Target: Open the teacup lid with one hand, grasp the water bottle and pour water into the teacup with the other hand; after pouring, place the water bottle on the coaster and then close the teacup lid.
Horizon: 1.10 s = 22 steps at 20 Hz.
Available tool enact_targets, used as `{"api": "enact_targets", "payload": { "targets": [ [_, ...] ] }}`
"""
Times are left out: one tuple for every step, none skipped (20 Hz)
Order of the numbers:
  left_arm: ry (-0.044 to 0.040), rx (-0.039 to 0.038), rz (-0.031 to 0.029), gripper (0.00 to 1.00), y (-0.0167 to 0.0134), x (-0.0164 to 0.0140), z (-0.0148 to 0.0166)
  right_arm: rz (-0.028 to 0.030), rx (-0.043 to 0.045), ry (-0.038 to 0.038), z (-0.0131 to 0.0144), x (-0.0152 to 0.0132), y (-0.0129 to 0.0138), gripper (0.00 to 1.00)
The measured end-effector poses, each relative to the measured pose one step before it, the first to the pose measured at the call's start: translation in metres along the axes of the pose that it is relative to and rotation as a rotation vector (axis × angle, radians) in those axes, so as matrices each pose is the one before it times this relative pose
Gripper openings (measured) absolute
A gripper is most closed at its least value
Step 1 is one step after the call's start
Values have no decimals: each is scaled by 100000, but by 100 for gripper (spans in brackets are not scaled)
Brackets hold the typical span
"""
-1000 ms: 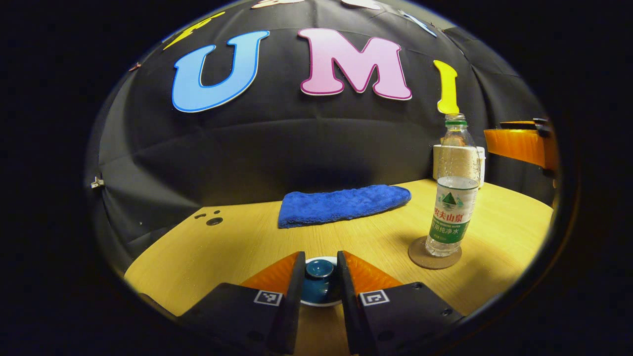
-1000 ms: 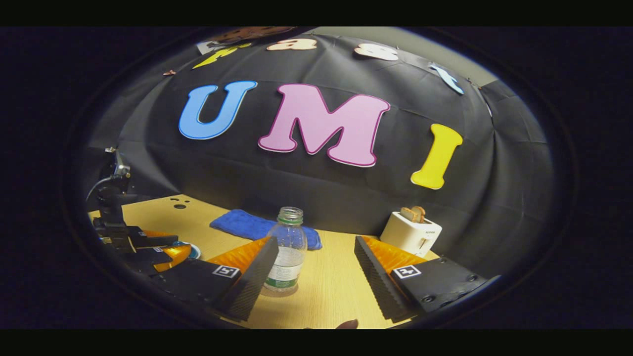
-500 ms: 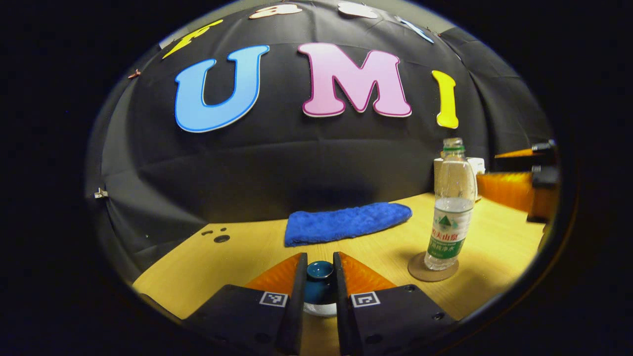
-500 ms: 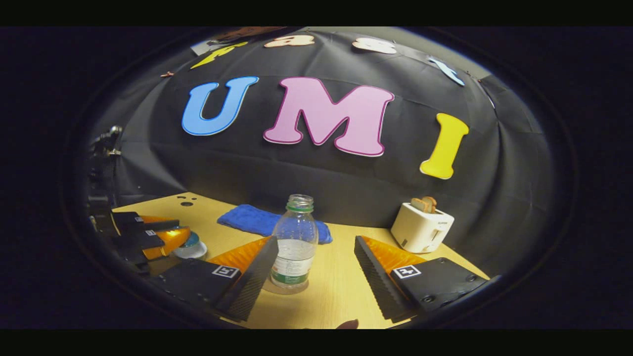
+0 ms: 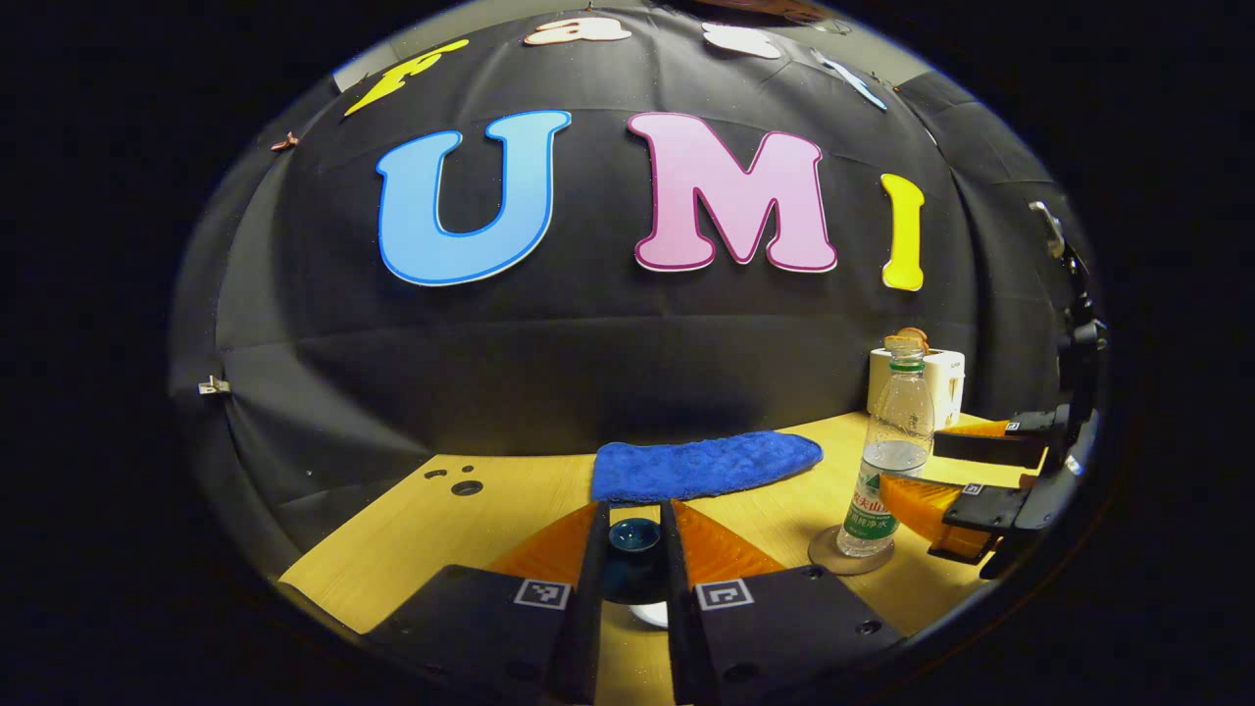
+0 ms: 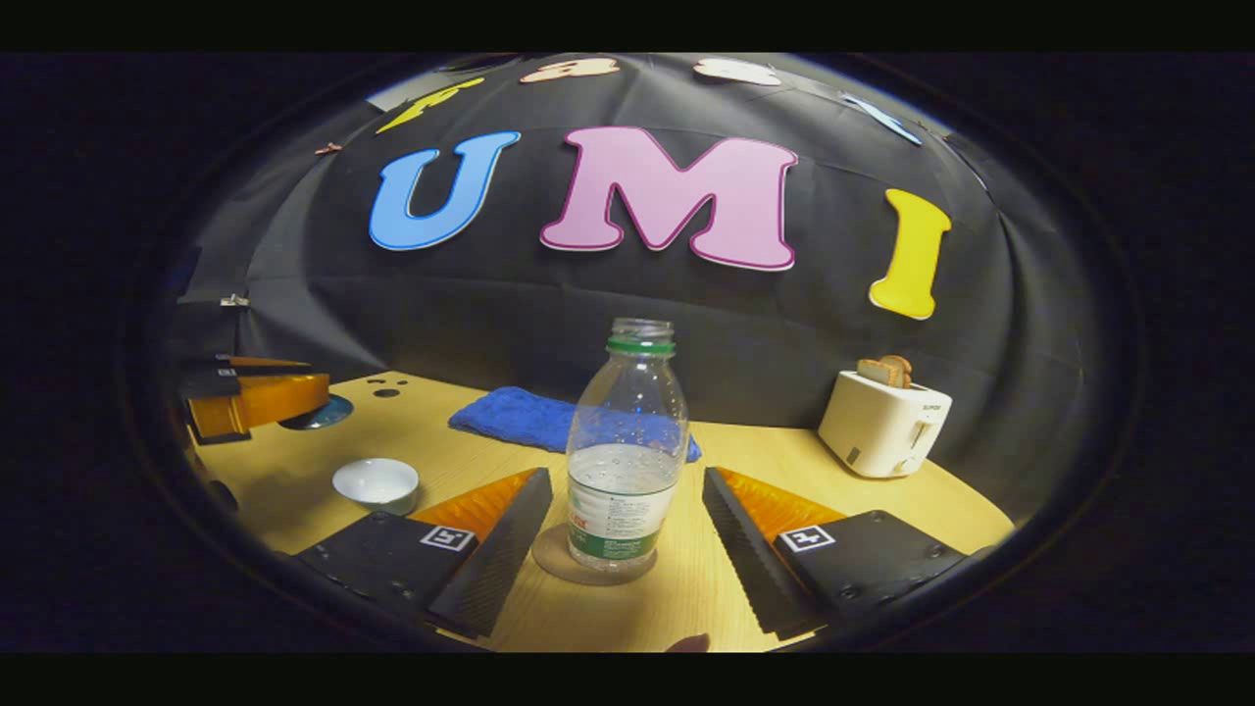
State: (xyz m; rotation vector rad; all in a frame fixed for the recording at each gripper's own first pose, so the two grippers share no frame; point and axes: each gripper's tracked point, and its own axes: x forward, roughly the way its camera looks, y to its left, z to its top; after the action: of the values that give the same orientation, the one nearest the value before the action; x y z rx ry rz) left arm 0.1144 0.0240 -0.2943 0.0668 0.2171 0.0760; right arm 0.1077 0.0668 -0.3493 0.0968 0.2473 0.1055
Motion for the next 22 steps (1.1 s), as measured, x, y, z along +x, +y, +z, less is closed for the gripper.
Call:
{"api": "enact_targets", "payload": {
  "targets": [
    [481,-181,624,32,329,-249,-92,243,19,-171,-292,481,34,96],
    [577,-217,734,36,348,-137,-235,-33,-401,-63,-263,439,33,96],
    [489,-219,809,32,352,-75,-79,182,-705,-208,-355,376,14,96],
    [465,-21,1094,36,349,-113,-196,66,-467,-369,-126,393,1,96],
    [247,-28,550,32,297,-73,-61,468,28,-384,-61,346,107,96],
    [59,24,510,32,188,-67,-98,311,188,-269,-66,187,47,96],
    [33,-26,296,32,161,35,28,359,231,-107,12,312,27,95],
    [98,-102,135,29,79,-93,-81,-453,-243,572,-286,384,-98,92],
    [115,-190,202,29,79,-6,-13,979,703,-106,-15,157,300,85],
    [41,-258,5,29,79,-4,-112,-1316,-845,663,238,277,-126,79],
    [48,-214,390,28,55,-59,61,-2824,-2786,590,205,-141,-563,79],
    [-64,-211,200,29,125,-107,-90,-1386,-3792,-1497,642,-127,-205,78],
    [-129,-286,163,29,59,-80,103,-744,-4758,-1537,667,5,123,78],
    [-51,-184,142,29,75,-80,-44,-1675,-6855,-1302,731,-95,-233,76],
    [-55,-59,102,29,92,-89,97,-1346,-6454,-961,420,-194,-182,76],
    [-212,-118,79,29,123,-59,-54,112,-5597,-1106,541,-63,188,76],
    [-240,-161,373,29,188,-108,126,516,-5367,-1259,555,-30,139,76],
    [-93,-476,169,32,131,-116,-12,-289,-5921,-1034,492,146,-81,76],
    [113,-506,-135,32,32,-181,24,-586,-6013,-1198,210,15,-49,76],
    [-27,-415,-316,32,22,-145,-108,143,-6163,-1300,328,-126,96,76],
    [-87,-459,55,28,150,-278,150,680,-5896,-1515,419,112,285,76],
    [-11,-498,107,36,239,-193,20,1041,-6053,-1160,171,-38,264,76]
  ]
}}
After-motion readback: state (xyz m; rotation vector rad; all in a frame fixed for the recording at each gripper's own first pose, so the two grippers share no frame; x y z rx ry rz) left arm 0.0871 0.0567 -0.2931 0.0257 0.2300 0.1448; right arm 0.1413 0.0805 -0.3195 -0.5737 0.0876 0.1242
